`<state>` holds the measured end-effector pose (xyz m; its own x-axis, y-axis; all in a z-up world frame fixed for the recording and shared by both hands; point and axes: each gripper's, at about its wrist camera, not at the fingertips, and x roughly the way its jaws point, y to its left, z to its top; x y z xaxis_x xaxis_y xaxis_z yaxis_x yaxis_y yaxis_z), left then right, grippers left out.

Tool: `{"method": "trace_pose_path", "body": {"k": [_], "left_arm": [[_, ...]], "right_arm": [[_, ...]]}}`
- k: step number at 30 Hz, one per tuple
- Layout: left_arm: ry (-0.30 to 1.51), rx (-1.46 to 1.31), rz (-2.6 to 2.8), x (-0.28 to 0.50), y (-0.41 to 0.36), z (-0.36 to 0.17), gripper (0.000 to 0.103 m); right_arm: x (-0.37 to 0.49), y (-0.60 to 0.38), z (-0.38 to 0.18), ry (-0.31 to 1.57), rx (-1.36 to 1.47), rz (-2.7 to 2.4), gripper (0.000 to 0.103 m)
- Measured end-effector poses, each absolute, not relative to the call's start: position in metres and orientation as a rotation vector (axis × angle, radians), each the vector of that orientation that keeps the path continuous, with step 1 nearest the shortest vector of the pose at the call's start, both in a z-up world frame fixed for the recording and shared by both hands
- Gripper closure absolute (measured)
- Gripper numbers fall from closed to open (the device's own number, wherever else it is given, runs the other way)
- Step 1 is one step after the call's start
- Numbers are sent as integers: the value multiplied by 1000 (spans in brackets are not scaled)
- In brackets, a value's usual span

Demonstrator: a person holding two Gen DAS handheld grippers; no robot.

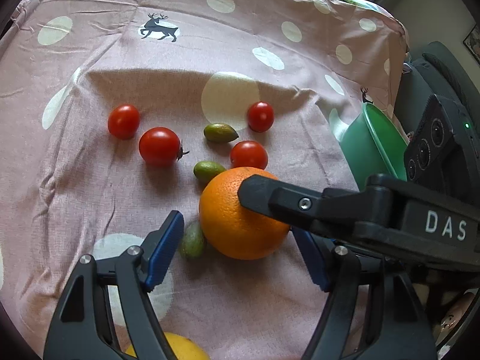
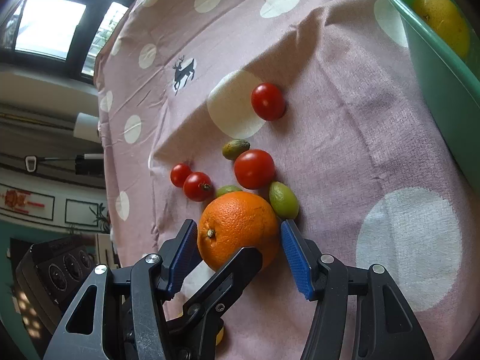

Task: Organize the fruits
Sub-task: 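Close the right gripper around the orange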

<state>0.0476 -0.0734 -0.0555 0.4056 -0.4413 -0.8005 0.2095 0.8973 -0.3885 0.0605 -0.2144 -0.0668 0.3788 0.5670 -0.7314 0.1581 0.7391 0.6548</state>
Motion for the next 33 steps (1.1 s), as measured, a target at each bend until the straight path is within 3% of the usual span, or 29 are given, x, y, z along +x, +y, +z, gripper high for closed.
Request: {"method": "trace_pose_path", "body": {"k": [15,20,33], "left_arm": [[1076,-242,-419,49,-75,-56,30],[1072,-246,-441,49,-77,-56,39],[1050,-235,-434,46,-80,-53,40]], "right_arm": [[63,-216,-73,1187,760,303,42],[63,-216,-73,1183,754,309,42],[62,-213,-68,1169,729,307,42]]}}
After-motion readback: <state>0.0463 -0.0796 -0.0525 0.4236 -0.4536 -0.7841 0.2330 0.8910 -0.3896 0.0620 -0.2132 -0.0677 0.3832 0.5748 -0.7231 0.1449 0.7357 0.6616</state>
